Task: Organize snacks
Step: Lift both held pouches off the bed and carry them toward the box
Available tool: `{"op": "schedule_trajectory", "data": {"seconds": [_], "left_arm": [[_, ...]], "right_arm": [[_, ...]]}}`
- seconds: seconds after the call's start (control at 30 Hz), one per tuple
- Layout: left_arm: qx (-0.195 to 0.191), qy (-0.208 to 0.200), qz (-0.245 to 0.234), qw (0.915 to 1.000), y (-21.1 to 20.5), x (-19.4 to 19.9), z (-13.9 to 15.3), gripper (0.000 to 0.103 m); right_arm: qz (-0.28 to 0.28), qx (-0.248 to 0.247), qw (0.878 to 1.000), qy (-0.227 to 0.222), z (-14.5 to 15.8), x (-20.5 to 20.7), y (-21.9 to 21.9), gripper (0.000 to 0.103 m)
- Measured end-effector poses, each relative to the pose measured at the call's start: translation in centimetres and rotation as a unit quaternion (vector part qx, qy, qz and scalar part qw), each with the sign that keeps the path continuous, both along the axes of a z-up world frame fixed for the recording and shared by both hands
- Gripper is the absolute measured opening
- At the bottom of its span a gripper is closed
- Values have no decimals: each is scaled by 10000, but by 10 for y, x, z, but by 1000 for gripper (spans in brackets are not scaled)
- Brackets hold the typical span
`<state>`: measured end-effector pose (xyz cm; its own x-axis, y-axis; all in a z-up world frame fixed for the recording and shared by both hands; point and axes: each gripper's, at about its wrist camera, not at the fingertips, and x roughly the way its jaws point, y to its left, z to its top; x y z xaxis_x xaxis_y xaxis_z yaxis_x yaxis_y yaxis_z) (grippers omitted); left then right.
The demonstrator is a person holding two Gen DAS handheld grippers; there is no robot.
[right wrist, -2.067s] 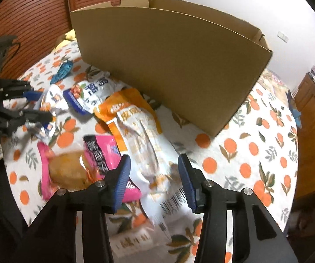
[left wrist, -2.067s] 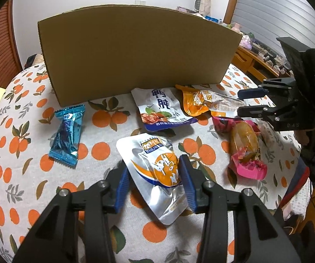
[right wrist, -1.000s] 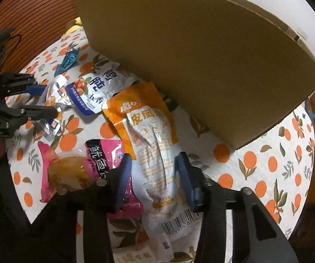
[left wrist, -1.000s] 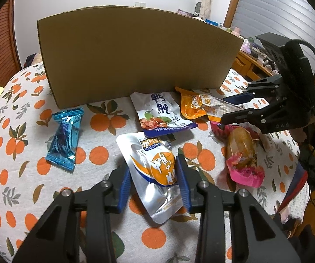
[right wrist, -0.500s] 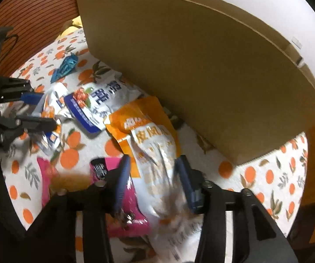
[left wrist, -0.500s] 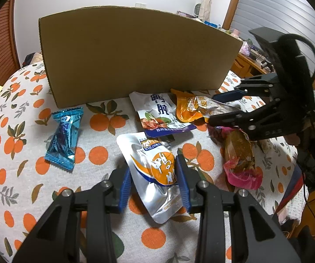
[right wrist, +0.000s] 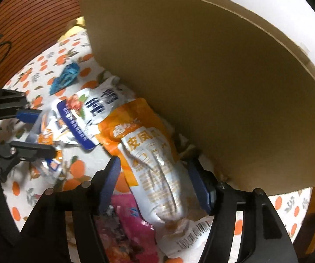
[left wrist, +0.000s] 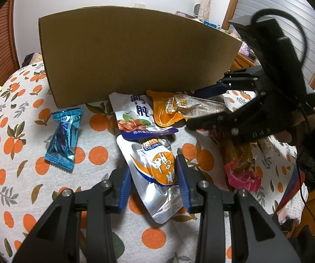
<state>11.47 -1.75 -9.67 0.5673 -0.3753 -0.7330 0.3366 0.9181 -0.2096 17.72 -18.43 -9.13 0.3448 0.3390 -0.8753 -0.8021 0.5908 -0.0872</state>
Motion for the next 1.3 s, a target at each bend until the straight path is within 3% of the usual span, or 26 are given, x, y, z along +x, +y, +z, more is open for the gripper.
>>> {"op": "schedule_trajectory", "data": {"seconds": [0.2,0.43,0.57,0.67,0.93,1.3], "left_arm": [[0,-4,0,10000,0,0,0,36],[-1,-17,9,10000,0,-1,-1,34],[-110,-60,24,9999,3,-4,1,30],[-147,-86,79,9998,6,-7,4,29],[-241,-110,104,9996,9,-12,5,24],[-260,-363,44,9990,8,-32,15,20]], "right_arm": [[96,-116,9998,-147,-1,-4,22,65],[-43,222,9996,196,-6,15,25,64],[16,222,9996,185,-4,9,24,50],[31,155,9998,117,-3,4,24,46],[7,-38,9986,-531,3,-22,21,45],[-75,601,9934,-973,50,-40,8,45]]}}
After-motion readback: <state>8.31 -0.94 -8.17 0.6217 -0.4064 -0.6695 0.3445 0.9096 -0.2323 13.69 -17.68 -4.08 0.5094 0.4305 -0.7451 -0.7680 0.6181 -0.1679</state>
